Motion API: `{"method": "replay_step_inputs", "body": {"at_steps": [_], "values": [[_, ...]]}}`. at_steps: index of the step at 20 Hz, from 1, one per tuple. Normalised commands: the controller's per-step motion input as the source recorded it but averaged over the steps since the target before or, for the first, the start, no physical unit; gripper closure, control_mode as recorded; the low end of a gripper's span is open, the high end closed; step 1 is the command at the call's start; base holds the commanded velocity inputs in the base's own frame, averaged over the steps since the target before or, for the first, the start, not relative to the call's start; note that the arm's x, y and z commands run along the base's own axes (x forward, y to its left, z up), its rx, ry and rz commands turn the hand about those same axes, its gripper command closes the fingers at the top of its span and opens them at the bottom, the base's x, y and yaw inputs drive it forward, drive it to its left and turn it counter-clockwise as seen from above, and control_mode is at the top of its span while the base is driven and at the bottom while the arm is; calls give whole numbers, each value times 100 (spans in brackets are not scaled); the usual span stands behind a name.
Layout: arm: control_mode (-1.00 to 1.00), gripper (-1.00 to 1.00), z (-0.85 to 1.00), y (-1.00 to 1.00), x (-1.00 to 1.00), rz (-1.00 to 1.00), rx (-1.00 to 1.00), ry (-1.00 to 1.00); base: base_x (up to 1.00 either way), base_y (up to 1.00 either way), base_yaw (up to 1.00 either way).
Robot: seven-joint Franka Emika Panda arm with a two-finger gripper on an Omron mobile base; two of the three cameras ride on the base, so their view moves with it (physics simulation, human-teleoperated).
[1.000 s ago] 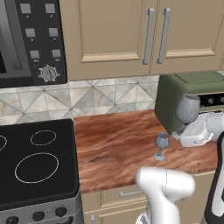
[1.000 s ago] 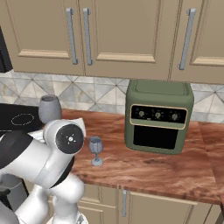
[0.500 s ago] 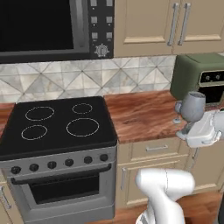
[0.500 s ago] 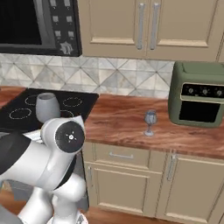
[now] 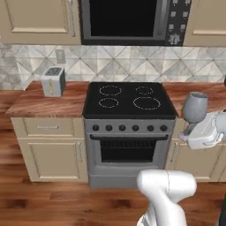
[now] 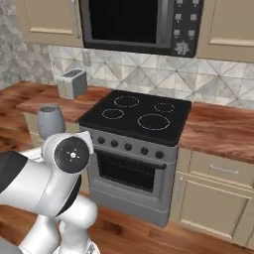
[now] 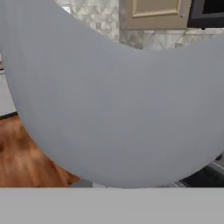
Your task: Retrieve the wine glasses from the counter and place one next to each plate.
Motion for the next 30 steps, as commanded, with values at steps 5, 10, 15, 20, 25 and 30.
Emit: {"method": "replay_step_inputs", "body": {"at_steps": [5,10,15,20,25,30], "values": [[100,100,0,0,0,0,0,0,0,26,99],[100,100,0,0,0,0,0,0,0,22,99],[100,100,0,0,0,0,0,0,5,21,93],[100,100,0,0,0,0,0,0,19,18,90],[100,100,0,0,0,0,0,0,35,6,87],[100,100,0,0,0,0,0,0,31,52,73]]}}
